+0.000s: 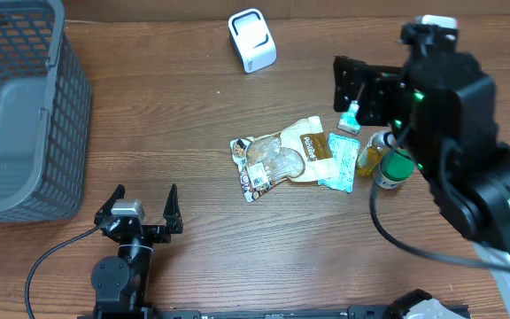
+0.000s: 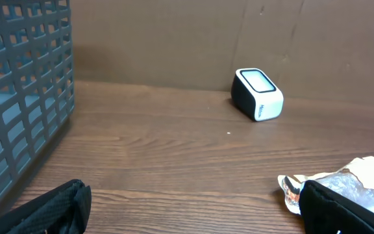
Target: Scan the item barcode
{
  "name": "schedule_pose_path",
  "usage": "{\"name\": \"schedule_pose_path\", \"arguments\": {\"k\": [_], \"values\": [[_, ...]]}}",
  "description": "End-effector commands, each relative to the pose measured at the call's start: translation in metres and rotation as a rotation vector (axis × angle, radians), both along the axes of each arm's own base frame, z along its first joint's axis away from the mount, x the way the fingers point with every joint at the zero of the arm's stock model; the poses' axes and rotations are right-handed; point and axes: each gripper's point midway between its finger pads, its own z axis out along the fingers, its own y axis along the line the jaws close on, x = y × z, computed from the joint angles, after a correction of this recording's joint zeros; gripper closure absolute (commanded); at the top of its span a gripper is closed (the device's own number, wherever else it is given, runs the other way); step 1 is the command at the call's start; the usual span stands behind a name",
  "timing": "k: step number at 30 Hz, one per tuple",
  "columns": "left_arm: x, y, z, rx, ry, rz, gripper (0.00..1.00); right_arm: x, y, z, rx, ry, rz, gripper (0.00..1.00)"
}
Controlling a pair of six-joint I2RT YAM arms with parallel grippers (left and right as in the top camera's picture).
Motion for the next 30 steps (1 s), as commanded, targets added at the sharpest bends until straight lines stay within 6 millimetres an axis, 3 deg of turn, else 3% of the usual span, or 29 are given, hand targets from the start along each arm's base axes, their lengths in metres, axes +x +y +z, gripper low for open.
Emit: {"name": "schedule_pose_path", "arguments": {"k": [1,6,10,15,19,30], "values": [[0.000,0.001,0.000,0.023,-0.007,0.006,0.01,-0.017,-0.013,0.020,0.030,-0.058,-0.016,0.00],[0.000,0.001,0.000,0.023,-0.007,0.005,0.00,-0.047,-0.029,0.047,0.070,-0.141,-0.018,0.00],[0.000,0.001,0.000,0.023,-0.007,0.006,0.00,-0.078,-0.051,0.057,0.082,-0.176,-0.046,0.00],[0.000,0.001,0.000,0.023,-0.007,0.005,0.00,-0.117,-0.077,0.040,0.091,-0.113,-0.092,0.00],[0.000,0.001,0.000,0.023,-0.007,0.005,0.00,-0.147,-0.105,0.021,0.197,-0.044,-0.232,0.00],[0.000,0.001,0.000,0.024,-0.007,0.005,0.00,-0.182,-0.127,-0.009,0.195,0.042,-0.340,0.00]]}}
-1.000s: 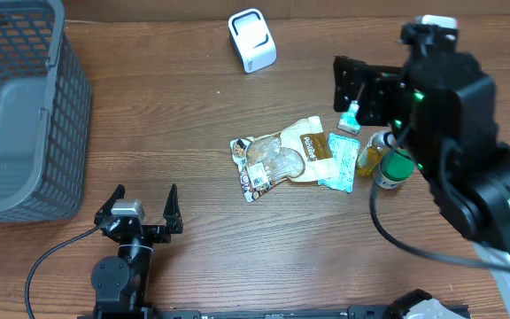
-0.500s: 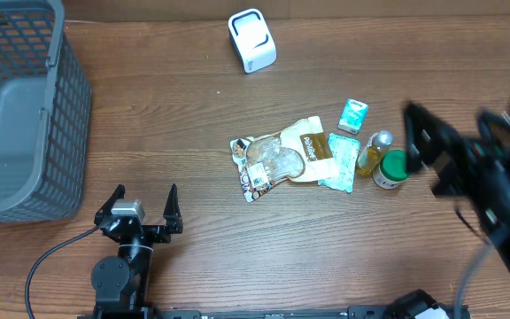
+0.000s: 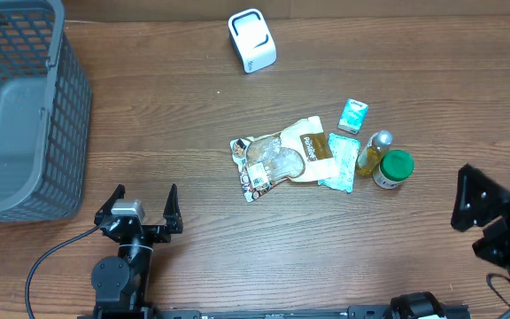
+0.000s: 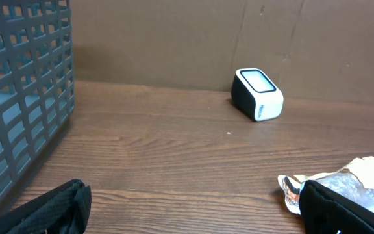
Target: Scan the item barcode
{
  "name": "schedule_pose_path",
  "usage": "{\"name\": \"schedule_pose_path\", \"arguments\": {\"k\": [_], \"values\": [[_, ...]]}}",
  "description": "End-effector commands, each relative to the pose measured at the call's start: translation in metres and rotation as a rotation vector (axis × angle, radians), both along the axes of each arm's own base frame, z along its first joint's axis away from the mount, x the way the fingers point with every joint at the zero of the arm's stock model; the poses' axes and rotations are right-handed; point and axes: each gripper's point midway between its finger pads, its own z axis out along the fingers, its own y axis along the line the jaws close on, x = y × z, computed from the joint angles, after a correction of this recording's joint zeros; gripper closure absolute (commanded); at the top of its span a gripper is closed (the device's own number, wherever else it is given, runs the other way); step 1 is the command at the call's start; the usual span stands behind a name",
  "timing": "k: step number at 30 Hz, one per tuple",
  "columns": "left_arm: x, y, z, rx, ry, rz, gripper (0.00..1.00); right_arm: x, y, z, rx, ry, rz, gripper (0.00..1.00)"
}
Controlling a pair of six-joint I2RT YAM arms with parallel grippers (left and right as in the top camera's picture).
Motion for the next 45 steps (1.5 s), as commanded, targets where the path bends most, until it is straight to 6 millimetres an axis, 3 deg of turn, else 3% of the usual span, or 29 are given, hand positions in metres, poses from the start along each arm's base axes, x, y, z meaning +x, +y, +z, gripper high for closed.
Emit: {"name": "schedule_pose_path", "arguments": {"k": [1,7,13,21,28,39,45], "values": [[0.000,0.001,0.000,0.023,-0.007,0.005,0.01,-0.012,-0.002,-0.005,0.017,0.004,-0.008,0.00],[0.000,0.001,0.000,0.023,-0.007,0.005,0.00,-0.028,-0.004,-0.022,0.017,-0.002,-0.008,0.00],[0.000,0.001,0.000,0.023,-0.007,0.005,0.01,-0.040,-0.007,-0.074,0.008,0.057,-0.012,0.00],[0.000,0.001,0.000,0.023,-0.007,0.005,0.00,-0.049,-0.009,-0.128,-0.002,0.122,-0.021,0.00],[0.000,0.001,0.000,0.023,-0.007,0.005,0.01,-0.042,-0.009,-0.126,0.001,0.054,-0.026,0.00],[0.000,0.001,0.000,0.023,-0.007,0.005,0.00,-0.034,-0.014,-0.091,-0.144,-0.112,0.013,0.00],[0.000,0.001,0.000,0.023,-0.007,0.005,0.01,-0.032,-0.014,-0.098,-0.149,-0.129,0.015,0.00]]}}
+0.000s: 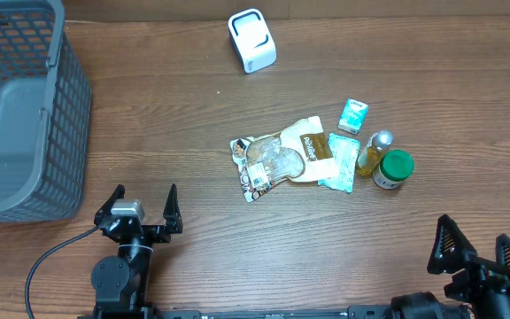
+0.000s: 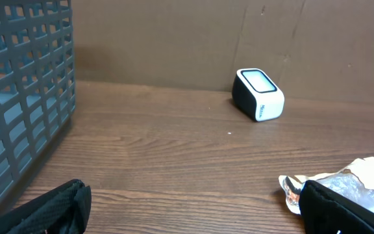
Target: Scan the item barcode
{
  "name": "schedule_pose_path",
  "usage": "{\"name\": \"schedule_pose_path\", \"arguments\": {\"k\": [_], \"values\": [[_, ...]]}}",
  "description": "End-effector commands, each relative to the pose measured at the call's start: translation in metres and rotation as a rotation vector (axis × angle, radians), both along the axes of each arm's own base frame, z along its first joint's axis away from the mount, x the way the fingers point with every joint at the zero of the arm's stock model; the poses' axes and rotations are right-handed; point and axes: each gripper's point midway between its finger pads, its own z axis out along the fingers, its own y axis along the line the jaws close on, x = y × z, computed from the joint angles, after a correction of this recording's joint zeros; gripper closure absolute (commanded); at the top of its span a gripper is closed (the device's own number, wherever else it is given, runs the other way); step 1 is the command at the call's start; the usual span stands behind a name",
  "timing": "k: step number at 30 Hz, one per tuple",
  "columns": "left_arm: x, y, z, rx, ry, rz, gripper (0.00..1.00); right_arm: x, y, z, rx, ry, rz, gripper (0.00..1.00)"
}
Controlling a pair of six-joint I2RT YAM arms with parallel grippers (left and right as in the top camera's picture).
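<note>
A white barcode scanner (image 1: 251, 40) stands at the back of the table, also in the left wrist view (image 2: 258, 95). In the middle lies a clear snack bag (image 1: 280, 159) with a barcode label, beside a teal packet (image 1: 340, 162), a small teal box (image 1: 353, 115), a yellow bottle (image 1: 372, 152) and a green-lidded jar (image 1: 394, 168). My left gripper (image 1: 142, 207) rests open at the front left, nothing between its fingers. My right gripper (image 1: 478, 255) sits open at the front right corner, well short of the items.
A grey mesh basket (image 1: 18, 106) takes up the back left corner; its wall (image 2: 18, 91) fills the left of the left wrist view. The bag's edge (image 2: 343, 179) shows at that view's right.
My right arm has shifted left and lower at the front right corner; both its fingers now show spread. The left gripper and the items have not moved.
My right arm first stood high over the right side of the table, covering the small box and bottle. Then it was down at the front right edge, the items all uncovered. Now it rests lower still in that corner, open.
</note>
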Motion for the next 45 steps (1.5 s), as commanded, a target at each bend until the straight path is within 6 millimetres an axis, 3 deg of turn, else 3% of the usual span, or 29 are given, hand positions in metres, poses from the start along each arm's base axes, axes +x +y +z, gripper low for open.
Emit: {"name": "schedule_pose_path", "arguments": {"k": [1,11,19,26,33,36,43,45], "values": [[0.000,0.000,0.000,0.023,-0.007,0.002,0.01,0.003,-0.002,-0.009,-0.035,-0.016,-0.002,0.00],[0.000,0.000,0.000,0.023,-0.007,0.002,0.00,0.031,0.002,-0.057,-0.027,-0.093,-0.002,0.00],[0.000,0.000,0.000,0.023,-0.007,0.002,0.00,0.076,0.009,-0.086,-0.009,-0.214,-0.002,0.00],[0.000,0.000,0.000,0.023,-0.007,0.002,0.00,0.111,0.034,-0.082,-0.060,-0.452,0.122,0.00],[0.000,0.000,0.000,0.023,-0.007,0.002,0.00,0.114,0.048,-0.074,-0.112,-0.654,0.194,0.00],[0.000,0.000,0.000,0.023,-0.007,0.002,0.00,0.115,0.057,-0.079,-0.188,-0.634,0.247,0.00],[0.000,0.000,0.000,0.023,-0.007,0.002,0.00,0.124,0.056,-0.148,-0.207,-0.350,0.273,0.00],[0.000,0.000,0.000,0.023,-0.007,0.002,0.01,0.124,0.056,-0.151,-0.214,-0.337,0.277,0.00]]}}
